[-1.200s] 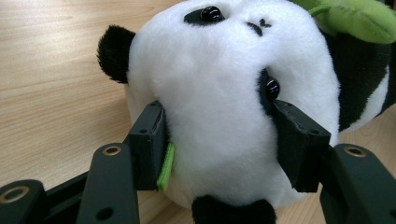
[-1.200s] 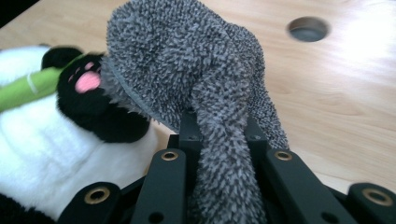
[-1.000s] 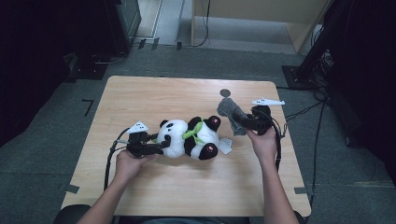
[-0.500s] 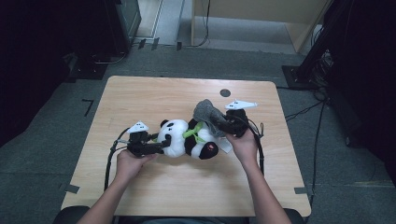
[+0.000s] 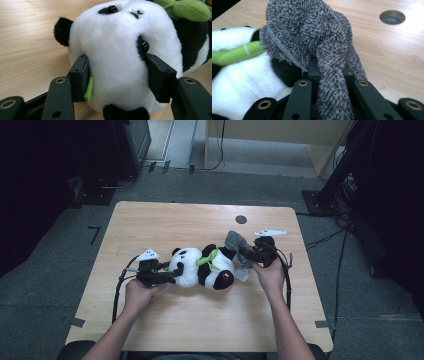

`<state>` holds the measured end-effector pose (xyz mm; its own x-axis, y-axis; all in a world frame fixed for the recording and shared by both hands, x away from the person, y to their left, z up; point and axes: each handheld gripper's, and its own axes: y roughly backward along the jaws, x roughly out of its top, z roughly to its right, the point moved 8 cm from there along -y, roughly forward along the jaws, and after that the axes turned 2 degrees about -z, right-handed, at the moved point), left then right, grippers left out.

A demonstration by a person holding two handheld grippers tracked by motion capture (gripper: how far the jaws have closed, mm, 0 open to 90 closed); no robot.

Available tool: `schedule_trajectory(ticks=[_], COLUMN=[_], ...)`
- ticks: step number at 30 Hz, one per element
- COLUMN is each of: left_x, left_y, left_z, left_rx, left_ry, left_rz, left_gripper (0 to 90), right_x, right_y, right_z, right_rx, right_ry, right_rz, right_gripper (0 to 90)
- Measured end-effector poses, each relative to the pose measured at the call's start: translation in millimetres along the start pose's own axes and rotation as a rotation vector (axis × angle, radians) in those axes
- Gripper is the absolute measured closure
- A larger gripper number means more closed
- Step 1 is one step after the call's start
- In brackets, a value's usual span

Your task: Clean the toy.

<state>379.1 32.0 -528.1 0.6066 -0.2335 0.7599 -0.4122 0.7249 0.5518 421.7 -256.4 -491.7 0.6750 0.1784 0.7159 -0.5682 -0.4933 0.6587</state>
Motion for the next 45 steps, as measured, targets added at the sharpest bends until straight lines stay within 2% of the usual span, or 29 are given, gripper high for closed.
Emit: schedule_trajectory(ticks=[5,8,10,13,16,20,24,26,28,33,35,38,45], left_x=[-0.3,-0.3,-0.3,-0.3,-0.2,-0.3,-0.5,-0.6,-0.7,-1.3,-1.6,-1.8,-2.2], left_y=[-0.2,-0.7,-1.2,-1.6,-1.6,-1.4,-1.2,-1.1,-1.3,-1.4,-1.3,-1.0,-1.7], left_z=[-0.3,-0.2,0.2,0.7,0.8,1.0,0.9,1.4,1.4,2.5,3.2,4.6,3.2], left_rx=[0.0,0.004,0.008,0.008,0.009,0.01,0.011,0.013,0.015,0.023,0.027,0.039,0.032], left_ry=[-0.023,-0.034,-0.042,-0.044,-0.042,-0.04,-0.042,-0.041,-0.036,-0.041,-0.045,-0.057,-0.049], left_rz=[0.001,0.006,0.009,0.011,0.011,0.01,0.006,0.005,0.004,0.006,0.003,-0.004,-0.003], left_gripper=[41.9,41.3,41.0,40.9,40.9,40.9,40.9,40.9,40.9,40.9,41.0,41.1,41.3], right_x=[-1.3,3.0,9.1,20.7,28.0,32.5,23.6,13.6,6.2,-0.7,-5.0,-9.6,-20.1], right_y=[8.5,20.1,28.6,37.1,38.6,38.8,21.7,9.3,-0.9,-4.4,-4.1,-2.5,2.1], right_z=[16.8,23.3,21.2,7.2,-14.7,-50.7,-78.3,-84.5,-85.2,-80.2,-78.8,-76.5,-67.7], right_rx=[-0.069,-0.085,-0.074,-0.049,-0.012,0.075,0.126,0.117,0.102,0.115,0.11,0.126,0.135], right_ry=[-0.009,-0.025,-0.029,-0.004,0.046,0.118,0.179,0.21,0.226,0.222,0.247,0.218,0.213], right_rz=[-0.01,0.026,0.062,0.108,0.116,0.122,0.066,0.016,-0.003,0.027,0.056,0.063,0.057], right_gripper=[77.5,77.4,77.3,77.1,77.0,76.9,75.8,75.7,75.7,74.5,74.5,74.6,75.7])
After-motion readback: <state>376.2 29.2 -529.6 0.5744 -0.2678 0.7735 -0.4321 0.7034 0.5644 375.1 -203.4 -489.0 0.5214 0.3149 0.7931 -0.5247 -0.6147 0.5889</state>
